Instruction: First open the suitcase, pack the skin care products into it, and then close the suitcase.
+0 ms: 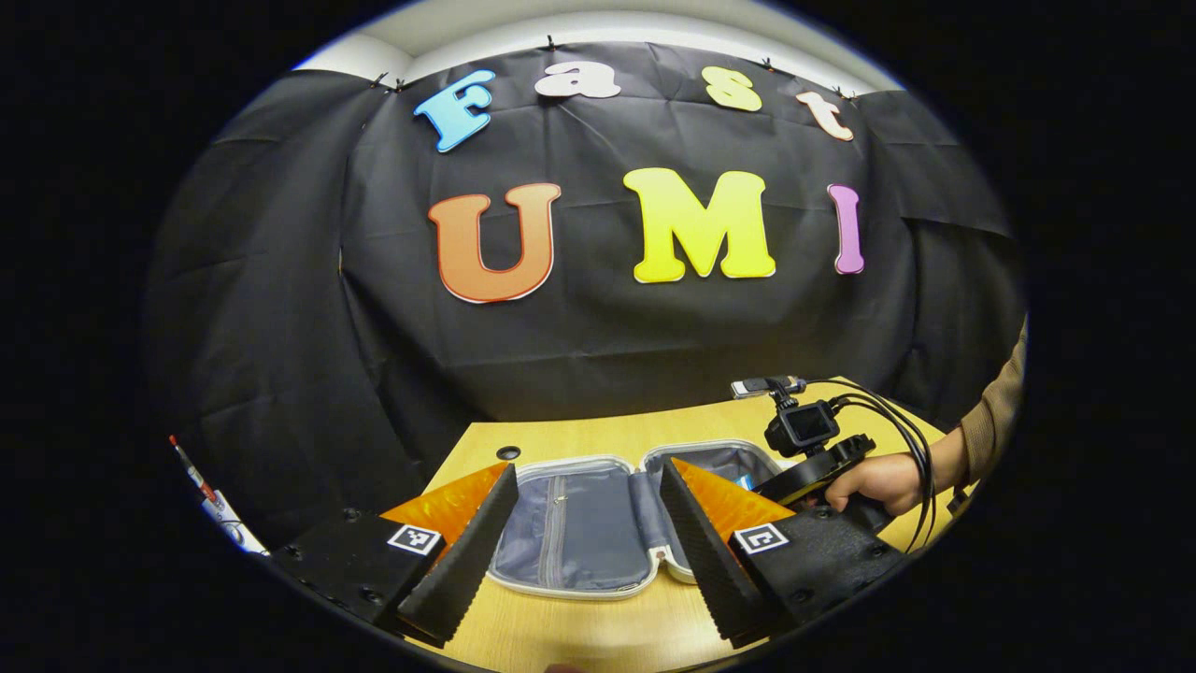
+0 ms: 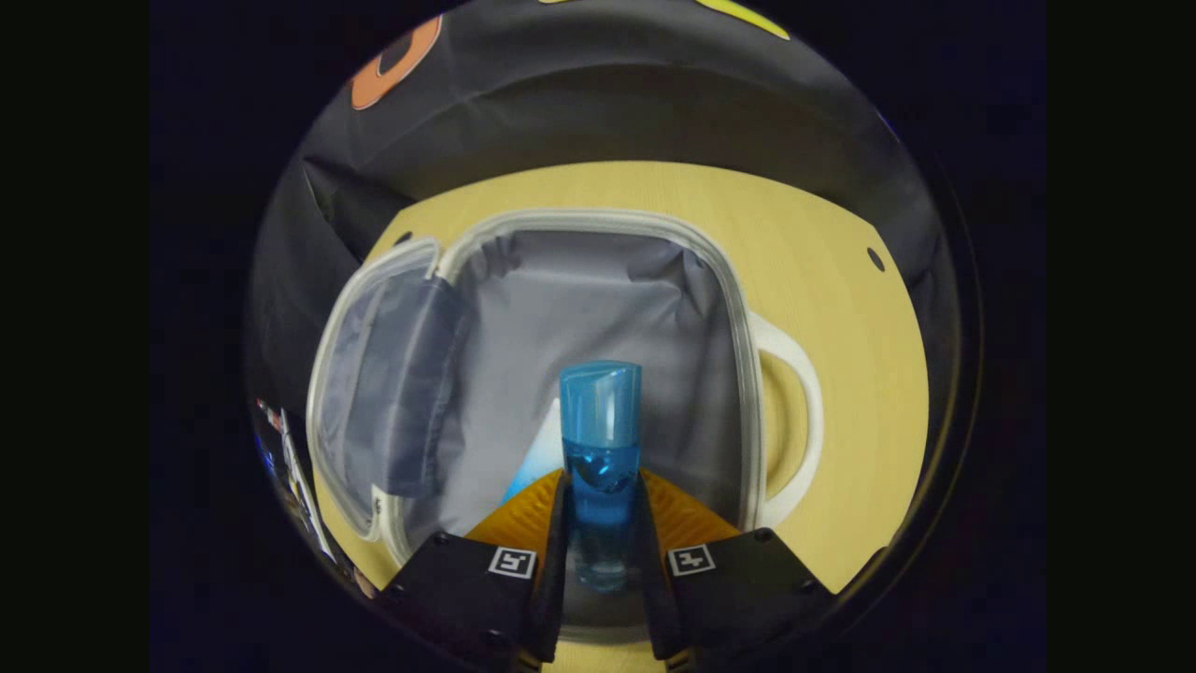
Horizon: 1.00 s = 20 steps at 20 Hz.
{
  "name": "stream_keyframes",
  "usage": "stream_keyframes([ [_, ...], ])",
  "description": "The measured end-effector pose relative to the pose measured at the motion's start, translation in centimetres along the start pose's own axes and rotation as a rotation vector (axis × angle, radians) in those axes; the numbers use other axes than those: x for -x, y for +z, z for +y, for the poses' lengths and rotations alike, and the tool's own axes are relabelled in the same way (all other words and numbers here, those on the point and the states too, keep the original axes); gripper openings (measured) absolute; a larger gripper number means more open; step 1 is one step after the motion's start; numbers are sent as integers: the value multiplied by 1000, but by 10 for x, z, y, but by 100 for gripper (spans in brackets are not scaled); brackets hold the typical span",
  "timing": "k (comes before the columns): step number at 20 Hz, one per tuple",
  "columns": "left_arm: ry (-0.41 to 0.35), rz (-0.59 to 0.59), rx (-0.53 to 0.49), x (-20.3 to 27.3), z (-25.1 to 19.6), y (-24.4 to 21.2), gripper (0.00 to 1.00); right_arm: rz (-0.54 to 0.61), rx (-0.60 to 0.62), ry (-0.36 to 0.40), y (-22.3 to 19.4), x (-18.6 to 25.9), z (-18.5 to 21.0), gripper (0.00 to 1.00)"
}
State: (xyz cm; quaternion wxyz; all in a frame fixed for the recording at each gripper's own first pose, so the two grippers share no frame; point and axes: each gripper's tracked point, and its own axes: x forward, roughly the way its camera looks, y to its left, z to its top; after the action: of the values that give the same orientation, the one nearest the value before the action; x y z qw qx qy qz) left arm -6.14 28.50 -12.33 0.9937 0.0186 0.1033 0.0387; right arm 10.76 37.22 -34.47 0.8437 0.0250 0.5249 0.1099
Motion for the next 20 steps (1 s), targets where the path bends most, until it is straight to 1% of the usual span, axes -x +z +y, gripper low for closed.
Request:
stream_keyframes([
  [2,24,16,14,3,10,-7,98,20,-33,-22,-3,-5,-2,35],
  [4,33,25,47,6,18,-13,98,13,-25,-4,2,-10,3,35],
  [6,34,40,91,4,27,-25,98,15,-6,-15,2,-11,5,35],
  [7,35,50,114,3,32,-30,98,10,-8,-3,3,-9,8,36],
  [9,49,75,169,-3,50,-42,98,10,-14,24,1,-7,12,41],
  [10,50,85,202,-8,59,-48,98,5,-17,33,1,-3,12,49],
  [11,47,92,239,-12,67,-51,98,-13,-14,48,3,4,13,61],
  [12,40,102,281,-17,77,-56,98,-48,-2,59,9,15,13,72],
  [13,33,119,330,-25,86,-66,98,-92,22,60,15,27,12,74],
  [14,29,127,393,-34,99,-74,98,-136,58,50,22,42,8,81],
  [15,23,148,465,-44,108,-84,98,-185,113,46,28,59,3,78],
  [16,34,169,543,-55,122,-101,99,-229,175,51,32,74,0,82],
  [17,46,192,610,-63,137,-114,99,-276,228,53,34,93,-5,82],
  [18,58,199,676,-73,154,-124,99,-324,266,54,35,113,-12,78],
  [19,65,208,742,-80,166,-134,99,-373,288,55,34,132,-19,82],
  [20,67,205,811,-90,177,-142,99,-412,294,56,32,150,-27,82],
])
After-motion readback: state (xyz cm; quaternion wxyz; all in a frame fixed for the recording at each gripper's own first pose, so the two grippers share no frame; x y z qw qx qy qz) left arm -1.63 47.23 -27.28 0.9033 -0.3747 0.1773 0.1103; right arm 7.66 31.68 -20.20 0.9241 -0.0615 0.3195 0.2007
